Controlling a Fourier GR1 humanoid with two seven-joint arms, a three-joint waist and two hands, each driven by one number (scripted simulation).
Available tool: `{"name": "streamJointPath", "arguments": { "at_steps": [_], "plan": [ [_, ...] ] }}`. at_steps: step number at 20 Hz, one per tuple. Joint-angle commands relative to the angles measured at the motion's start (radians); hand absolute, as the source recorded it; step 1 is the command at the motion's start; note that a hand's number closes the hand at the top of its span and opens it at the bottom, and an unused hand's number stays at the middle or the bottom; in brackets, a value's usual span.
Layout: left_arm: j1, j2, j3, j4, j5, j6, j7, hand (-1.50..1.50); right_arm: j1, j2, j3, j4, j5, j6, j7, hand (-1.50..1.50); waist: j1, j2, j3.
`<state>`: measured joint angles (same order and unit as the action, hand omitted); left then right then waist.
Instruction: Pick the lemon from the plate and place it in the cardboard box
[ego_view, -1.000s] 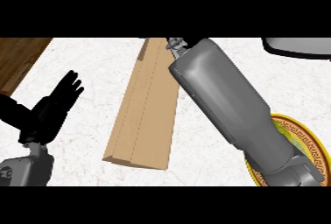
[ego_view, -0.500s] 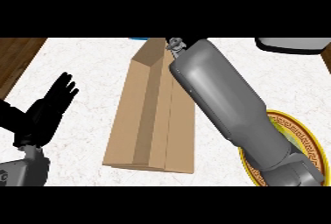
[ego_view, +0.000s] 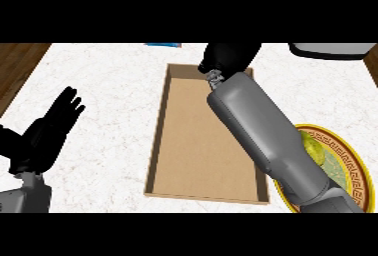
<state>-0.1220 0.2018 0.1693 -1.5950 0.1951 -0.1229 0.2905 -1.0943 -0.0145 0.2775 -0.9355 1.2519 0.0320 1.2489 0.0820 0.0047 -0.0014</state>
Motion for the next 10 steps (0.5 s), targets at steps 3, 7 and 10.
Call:
{"name": "streamJointPath", "arguments": {
  "at_steps": [3,7,10],
  "plan": [
    [0.0,0.005,0.003,-0.006,-0.013,0.013,0.004,0.0,0.116,0.014,-0.093,0.016,-0.076,-0.157,0.238,-1.5,-0.024,0.001,0.002],
    [0.037,-0.01,-0.009,-0.017,-0.011,0.002,-0.008,0.0,0.185,0.014,0.024,-0.032,-0.168,-0.208,0.238,-1.5,0.003,-0.006,0.001],
    [-0.007,-0.003,0.004,0.001,0.01,0.001,0.01,0.0,0.181,0.014,0.08,-0.036,-0.163,-0.321,0.237,-1.5,-0.007,0.002,0.001]
  ]
}}
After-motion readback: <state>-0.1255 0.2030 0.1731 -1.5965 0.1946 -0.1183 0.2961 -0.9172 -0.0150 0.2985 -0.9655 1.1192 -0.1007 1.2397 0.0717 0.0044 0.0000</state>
